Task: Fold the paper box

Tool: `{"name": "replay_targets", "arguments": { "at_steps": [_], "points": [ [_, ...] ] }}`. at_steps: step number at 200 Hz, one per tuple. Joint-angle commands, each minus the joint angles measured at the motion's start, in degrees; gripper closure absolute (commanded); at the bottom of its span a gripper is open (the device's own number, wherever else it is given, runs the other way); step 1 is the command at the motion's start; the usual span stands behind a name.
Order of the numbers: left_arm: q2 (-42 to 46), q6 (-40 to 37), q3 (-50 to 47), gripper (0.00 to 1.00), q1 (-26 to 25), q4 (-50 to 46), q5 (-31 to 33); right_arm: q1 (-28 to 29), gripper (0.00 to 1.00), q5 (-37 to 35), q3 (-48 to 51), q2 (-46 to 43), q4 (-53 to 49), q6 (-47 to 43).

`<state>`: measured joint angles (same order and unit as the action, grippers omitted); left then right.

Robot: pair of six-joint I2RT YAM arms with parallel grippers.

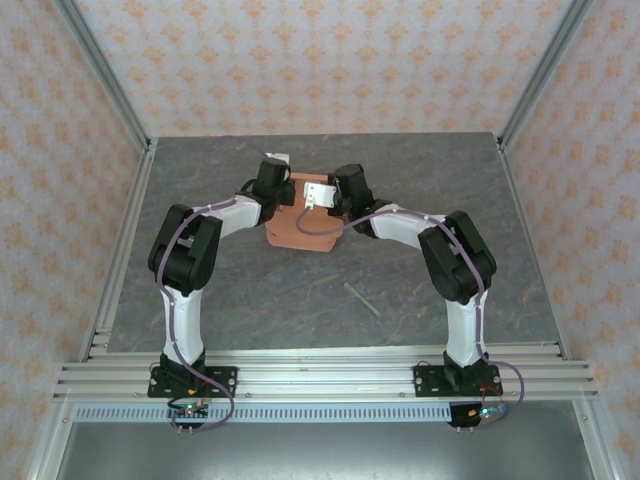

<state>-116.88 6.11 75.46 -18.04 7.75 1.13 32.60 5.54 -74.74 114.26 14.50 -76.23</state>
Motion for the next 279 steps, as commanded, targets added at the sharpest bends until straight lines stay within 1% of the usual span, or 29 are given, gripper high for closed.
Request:
{"name": "replay_targets", "arguments": {
  "at_steps": [1, 19, 33, 57, 72, 82, 99, 116, 128, 140, 169, 208, 246, 261, 279],
  "points": [
    [2.8, -0.7, -1.9, 1.0, -0.1, 1.4, 0.8, -0.2, 0.57, -0.1, 0.9, -4.3, -0.5, 6.9],
    [3.9, -0.4, -3.1, 1.0, 0.0, 1.6, 0.9, -0.1, 0.53, 0.9, 2.5, -7.3, -0.1, 13.3],
    [5.2, 0.1, -4.2, 1.0, 0.0, 1.9, 1.2, 0.2, 0.49, 1.8, 3.6, -10.7, -1.5, 20.2],
    [8.0, 2.6, -7.3, 1.0, 0.0, 3.0, 1.6, 0.4, 0.37, 6.0, 4.2, -17.5, -7.8, 38.9],
    [10.7, 4.5, -9.8, 1.0, 0.0, 3.9, 2.3, 0.5, 0.33, 7.6, 4.2, -20.9, -11.2, 52.3],
    [12.0, 5.3, -11.3, 1.0, -0.1, 4.2, 2.3, 0.4, 0.32, 7.3, 3.1, -22.6, -15.1, 61.0],
    [13.7, 6.3, -13.0, 1.0, -0.1, 4.0, 1.3, 0.5, 0.32, 4.3, -1.2, -22.7, -23.7, 76.1],
    [15.2, 7.4, -14.6, 1.0, -0.1, 4.5, 0.6, 0.6, 0.34, 4.9, -8.8, -19.4, -35.5, 85.3],
    [16.1, 7.8, -15.8, 1.0, -0.3, 5.2, 0.5, 1.0, 0.34, 6.0, -13.8, -16.7, -41.8, 88.0],
    [16.8, 8.0, -16.7, 1.0, -0.7, 5.3, 1.1, 1.2, 0.35, 6.9, -17.1, -14.5, -44.9, 90.8],
    [18.9, 7.8, -18.3, 1.0, -1.1, 5.6, 2.3, 1.2, 0.34, 9.9, -22.2, -10.0, -47.6, 93.9],
    [20.3, 7.2, -19.0, 1.0, -1.5, 5.3, 3.1, 0.8, 0.34, 11.8, -27.5, -4.3, -50.3, 94.9],
    [20.9, 7.1, -20.0, 1.0, -1.5, 5.7, 3.6, -0.1, 0.36, 16.7, -25.2, -2.6, -45.4, 99.8],
    [20.8, 7.1, -20.3, 1.0, -1.6, 5.9, 3.9, -0.3, 0.38, 18.9, -23.8, -2.6, -42.0, 102.3],
    [20.8, 7.0, -20.7, 1.0, -1.7, 6.6, 3.9, -0.8, 0.39, 19.9, -22.1, -2.4, -38.1, 105.7]
  ]
}}
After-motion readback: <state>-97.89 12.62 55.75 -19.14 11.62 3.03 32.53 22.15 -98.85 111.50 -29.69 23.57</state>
